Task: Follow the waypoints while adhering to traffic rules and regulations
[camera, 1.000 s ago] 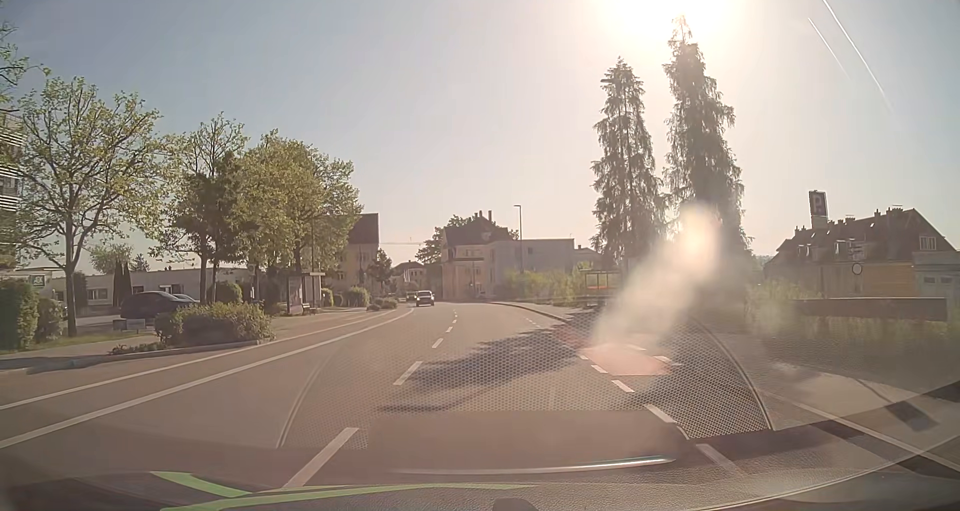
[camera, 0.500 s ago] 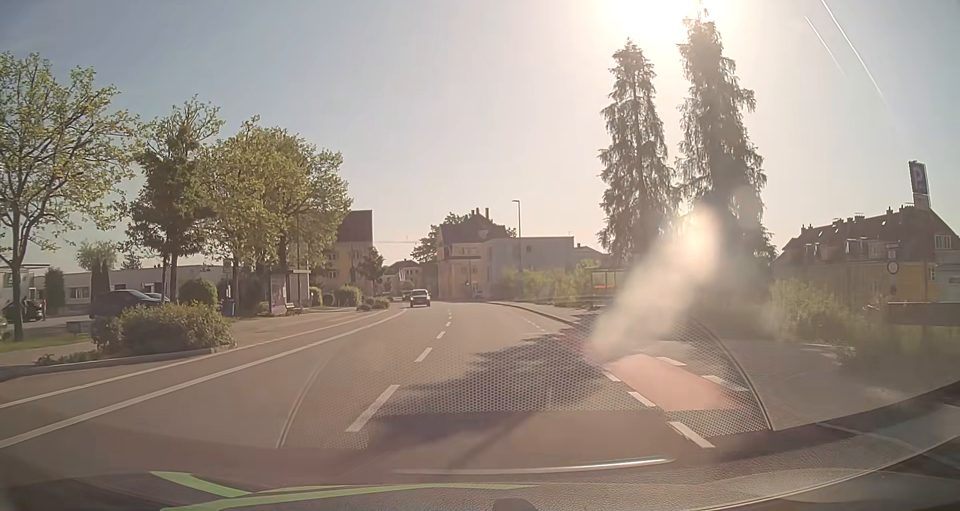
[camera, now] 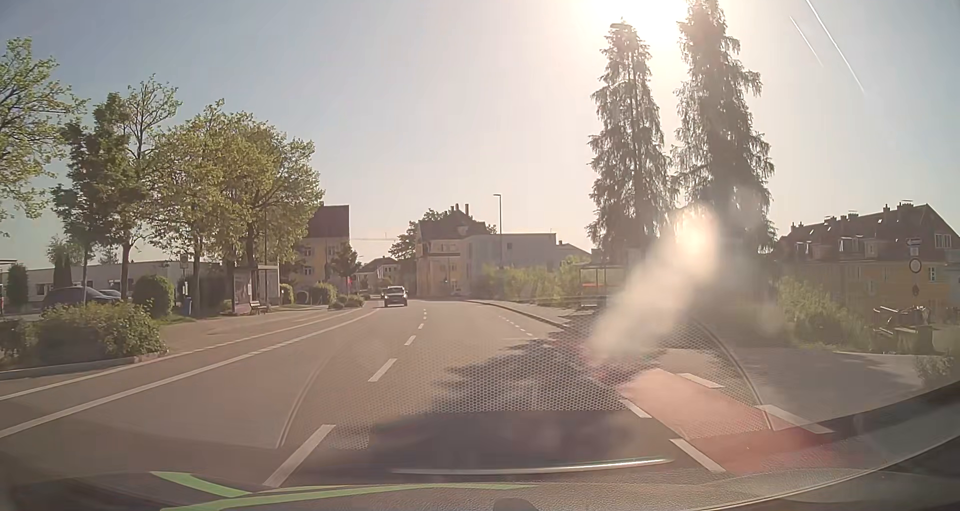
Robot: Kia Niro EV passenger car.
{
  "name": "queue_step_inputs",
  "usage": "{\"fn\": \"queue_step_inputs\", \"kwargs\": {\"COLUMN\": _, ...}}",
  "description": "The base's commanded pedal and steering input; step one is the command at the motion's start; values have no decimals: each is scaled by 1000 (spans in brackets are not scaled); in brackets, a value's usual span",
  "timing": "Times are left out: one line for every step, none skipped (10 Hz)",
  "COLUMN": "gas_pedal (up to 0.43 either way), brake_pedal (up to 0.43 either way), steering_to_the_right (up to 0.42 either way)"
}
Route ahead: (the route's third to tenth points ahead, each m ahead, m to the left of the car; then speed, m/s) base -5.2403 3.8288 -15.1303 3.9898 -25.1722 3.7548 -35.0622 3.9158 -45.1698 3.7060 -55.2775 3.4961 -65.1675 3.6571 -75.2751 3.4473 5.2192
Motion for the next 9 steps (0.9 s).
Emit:
{"fn": "queue_step_inputs", "kwargs": {"gas_pedal": 0, "brake_pedal": 238, "steering_to_the_right": 132}}
{"fn": "queue_step_inputs", "kwargs": {"gas_pedal": 0, "brake_pedal": 232, "steering_to_the_right": 149}}
{"fn": "queue_step_inputs", "kwargs": {"gas_pedal": 0, "brake_pedal": 232, "steering_to_the_right": 174}}
{"fn": "queue_step_inputs", "kwargs": {"gas_pedal": 0, "brake_pedal": 232, "steering_to_the_right": 199}}
{"fn": "queue_step_inputs", "kwargs": {"gas_pedal": 0, "brake_pedal": 232, "steering_to_the_right": 226}}
{"fn": "queue_step_inputs", "kwargs": {"gas_pedal": 0, "brake_pedal": 232, "steering_to_the_right": 248}}
{"fn": "queue_step_inputs", "kwargs": {"gas_pedal": 0, "brake_pedal": 220, "steering_to_the_right": 274}}
{"fn": "queue_step_inputs", "kwargs": {"gas_pedal": 0, "brake_pedal": 207, "steering_to_the_right": 296}}
{"fn": "queue_step_inputs", "kwargs": {"gas_pedal": 0, "brake_pedal": 195, "steering_to_the_right": 322}}
